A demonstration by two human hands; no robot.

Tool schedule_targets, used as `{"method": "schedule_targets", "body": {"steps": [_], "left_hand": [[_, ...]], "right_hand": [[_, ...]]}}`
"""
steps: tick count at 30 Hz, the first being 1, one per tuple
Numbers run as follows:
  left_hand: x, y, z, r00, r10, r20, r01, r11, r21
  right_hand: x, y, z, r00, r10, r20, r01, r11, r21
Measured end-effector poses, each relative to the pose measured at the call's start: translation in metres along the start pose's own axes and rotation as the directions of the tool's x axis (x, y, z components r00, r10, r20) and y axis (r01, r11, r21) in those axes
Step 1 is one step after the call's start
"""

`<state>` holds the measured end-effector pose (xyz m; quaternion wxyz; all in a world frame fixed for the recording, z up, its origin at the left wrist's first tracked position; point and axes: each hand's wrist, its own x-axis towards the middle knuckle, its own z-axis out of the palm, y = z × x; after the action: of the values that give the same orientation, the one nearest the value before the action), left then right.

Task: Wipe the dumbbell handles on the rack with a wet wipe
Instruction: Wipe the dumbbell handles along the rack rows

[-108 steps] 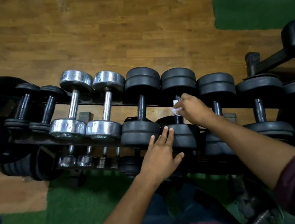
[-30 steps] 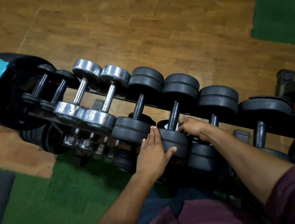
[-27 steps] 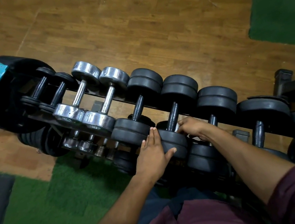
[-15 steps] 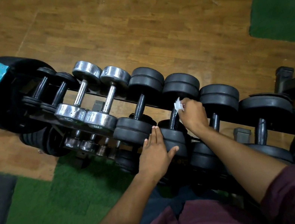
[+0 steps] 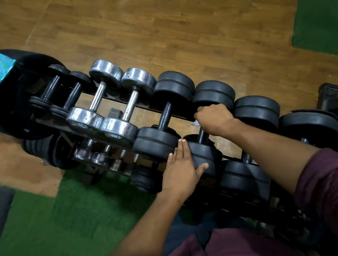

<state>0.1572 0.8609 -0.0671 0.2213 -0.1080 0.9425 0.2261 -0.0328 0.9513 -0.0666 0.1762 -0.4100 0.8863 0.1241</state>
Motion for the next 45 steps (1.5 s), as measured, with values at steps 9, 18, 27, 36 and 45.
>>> {"method": "schedule_targets", "body": {"steps": [9, 18, 27, 36, 45], "left_hand": [[0.0, -0.003, 0.002, 1.0, -0.007, -0.009, 0.006, 0.999, -0.031], [0.001, -0.004, 0.005, 1.0, -0.011, -0.017, 0.01, 0.999, -0.033], [-0.001, -0.002, 0.001, 1.0, -0.008, -0.004, 0.008, 1.0, -0.029], [0.0, -0.001, -0.001, 1.0, -0.009, -0.003, 0.009, 1.0, -0.006], [-0.008, 0.011, -0.001, 0.999, -0.003, -0.042, 0.003, 1.0, 0.002]], "right_hand": [[0.023, -0.018, 0.001, 0.904, -0.213, 0.372, 0.18, 0.976, 0.122], [-0.024, 0.003, 0.009, 0.981, -0.112, 0.161, -0.029, 0.731, 0.682], [-0.061, 0.003, 0.059, 0.896, 0.339, 0.287, -0.395, 0.311, 0.865], [-0.04, -0.003, 0.074, 0.833, 0.167, 0.528, -0.544, 0.064, 0.837], [-0.049, -0.003, 0.071, 0.826, 0.243, 0.508, -0.441, -0.282, 0.852]]}}
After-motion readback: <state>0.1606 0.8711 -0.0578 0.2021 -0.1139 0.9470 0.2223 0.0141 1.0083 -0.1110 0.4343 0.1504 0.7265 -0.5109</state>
